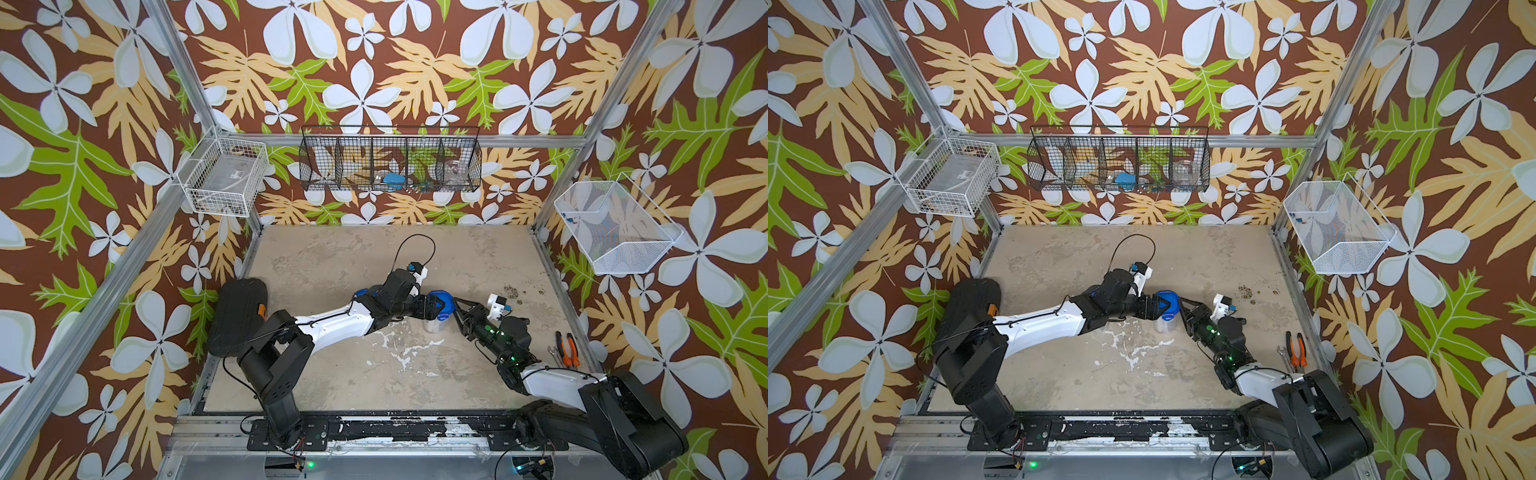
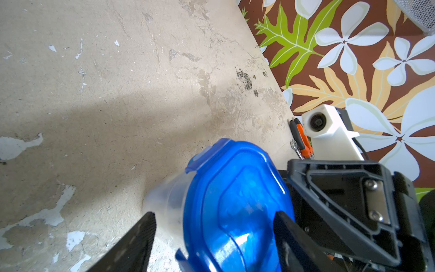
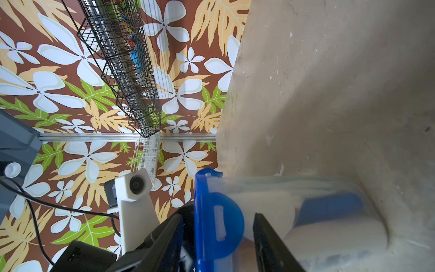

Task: Take out toiletry kits
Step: Unfasten the latch on the container.

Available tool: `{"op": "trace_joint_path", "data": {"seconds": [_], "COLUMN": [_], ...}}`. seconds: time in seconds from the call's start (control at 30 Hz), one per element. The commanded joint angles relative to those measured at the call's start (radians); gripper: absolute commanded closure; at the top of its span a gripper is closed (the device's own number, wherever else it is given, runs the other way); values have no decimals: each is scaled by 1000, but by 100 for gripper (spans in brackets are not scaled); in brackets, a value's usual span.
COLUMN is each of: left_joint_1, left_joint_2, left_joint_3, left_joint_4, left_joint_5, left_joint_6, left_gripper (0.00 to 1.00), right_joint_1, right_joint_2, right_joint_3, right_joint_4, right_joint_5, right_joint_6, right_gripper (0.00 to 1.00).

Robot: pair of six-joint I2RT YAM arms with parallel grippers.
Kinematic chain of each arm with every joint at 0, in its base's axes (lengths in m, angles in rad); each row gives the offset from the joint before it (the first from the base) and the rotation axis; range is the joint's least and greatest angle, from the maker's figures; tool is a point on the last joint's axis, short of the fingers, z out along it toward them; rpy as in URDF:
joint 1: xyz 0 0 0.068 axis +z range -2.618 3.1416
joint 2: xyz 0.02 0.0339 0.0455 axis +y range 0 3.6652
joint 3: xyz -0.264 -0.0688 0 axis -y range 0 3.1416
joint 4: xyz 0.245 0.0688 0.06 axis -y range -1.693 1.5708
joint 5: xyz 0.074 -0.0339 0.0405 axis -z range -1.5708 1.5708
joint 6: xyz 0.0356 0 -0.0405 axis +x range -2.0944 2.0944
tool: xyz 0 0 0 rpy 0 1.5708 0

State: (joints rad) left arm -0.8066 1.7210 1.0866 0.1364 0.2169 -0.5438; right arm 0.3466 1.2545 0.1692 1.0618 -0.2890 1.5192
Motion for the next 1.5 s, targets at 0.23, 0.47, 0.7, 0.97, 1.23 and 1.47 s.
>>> {"op": "trace_joint_path", "data": {"seconds": [0.23,0.47,0.7,0.97,1.23,1.47], "left_joint_1": [-21,-37,-47,-60,-62,-62], "left_joint_2": [21,42,49,76,108,118], "left_joint_3": [-27,-24,-52,-53,-44,-28], "left_joint_4": [-138,-208,-234,-253,-268,-283], "left_joint_5": [-69,-125,-140,-145,-144,-147], "left_joint_6": [28,49,58,86,92,87], "left_gripper": [23,26,29,34,36,36], "right_joint_1": [2,2,-17,-38,-70,-67], "right_joint_2": [40,41,12,-8,33,118], "right_joint_3": [-9,4,17,39,36,21], "right_joint_4": [137,135,89,-2,55,206], "right_joint_5": [12,26,52,57,22,7], "right_joint_6": [45,34,15,-32,-9,117], "right_gripper": [63,75,76,79,55,57]}}
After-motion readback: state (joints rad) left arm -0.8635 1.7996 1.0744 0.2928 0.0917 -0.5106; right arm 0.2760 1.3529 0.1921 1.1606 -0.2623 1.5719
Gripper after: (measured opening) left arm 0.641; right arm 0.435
